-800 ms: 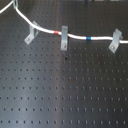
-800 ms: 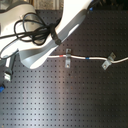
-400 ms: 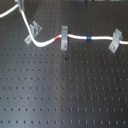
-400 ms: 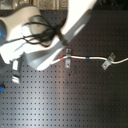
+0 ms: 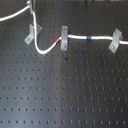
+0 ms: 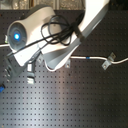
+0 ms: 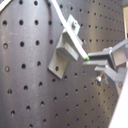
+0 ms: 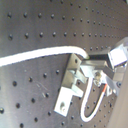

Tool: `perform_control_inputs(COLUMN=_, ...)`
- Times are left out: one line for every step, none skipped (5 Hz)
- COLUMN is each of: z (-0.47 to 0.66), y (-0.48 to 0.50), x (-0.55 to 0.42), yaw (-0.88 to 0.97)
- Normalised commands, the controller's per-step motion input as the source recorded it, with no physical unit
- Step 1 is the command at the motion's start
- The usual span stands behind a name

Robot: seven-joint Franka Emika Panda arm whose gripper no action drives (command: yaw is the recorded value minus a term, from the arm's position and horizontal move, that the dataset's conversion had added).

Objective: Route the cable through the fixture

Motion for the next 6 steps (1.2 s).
perform_control_inputs(z=0.07, y=-0.202, x=-0.146, yaw=-0.22)
perform_control_inputs(z=0.16, y=0.057, x=-0.238, yaw=0.00)
perform_control_inputs(z=0.01, y=0.174, x=-0.158, yaw=0.10)
perform_control_inputs(z=0.10, y=0.241, x=-0.253, yaw=0.14)
perform_control_inputs(z=0.18, y=0.192, x=-0.315, yaw=0.08)
perform_control_inputs(z=0.28, y=0.173, x=-0.337, yaw=0.07)
